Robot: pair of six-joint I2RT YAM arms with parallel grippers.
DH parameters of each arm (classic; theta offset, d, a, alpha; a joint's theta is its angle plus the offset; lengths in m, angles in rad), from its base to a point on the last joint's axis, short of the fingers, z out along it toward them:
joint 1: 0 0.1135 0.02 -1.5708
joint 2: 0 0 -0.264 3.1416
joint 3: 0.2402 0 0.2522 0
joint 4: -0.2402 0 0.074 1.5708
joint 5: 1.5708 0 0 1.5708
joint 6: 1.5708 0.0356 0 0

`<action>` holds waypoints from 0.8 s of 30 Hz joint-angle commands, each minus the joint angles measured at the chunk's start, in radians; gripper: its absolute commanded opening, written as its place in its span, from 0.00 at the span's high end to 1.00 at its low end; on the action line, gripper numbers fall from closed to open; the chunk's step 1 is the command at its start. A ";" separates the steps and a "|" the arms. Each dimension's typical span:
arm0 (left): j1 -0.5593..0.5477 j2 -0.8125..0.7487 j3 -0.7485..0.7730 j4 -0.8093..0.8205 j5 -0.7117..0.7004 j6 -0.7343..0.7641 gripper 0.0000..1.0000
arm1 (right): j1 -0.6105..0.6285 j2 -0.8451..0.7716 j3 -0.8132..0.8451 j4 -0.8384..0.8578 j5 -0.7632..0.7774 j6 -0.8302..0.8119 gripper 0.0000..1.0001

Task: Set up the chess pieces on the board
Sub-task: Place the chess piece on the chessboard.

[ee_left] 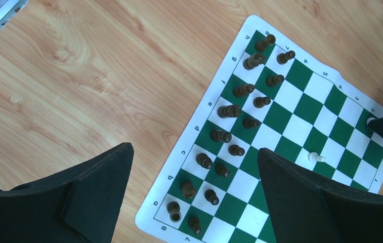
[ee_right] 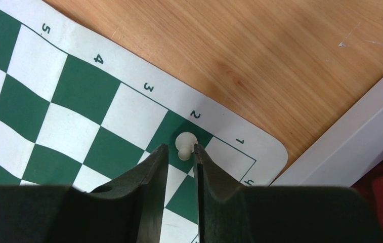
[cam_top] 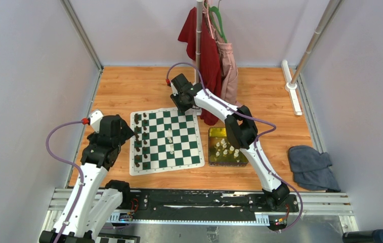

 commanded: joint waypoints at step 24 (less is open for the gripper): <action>0.005 -0.064 -0.021 -0.023 0.014 -0.042 0.00 | -0.003 0.000 -0.013 -0.035 -0.016 0.000 0.73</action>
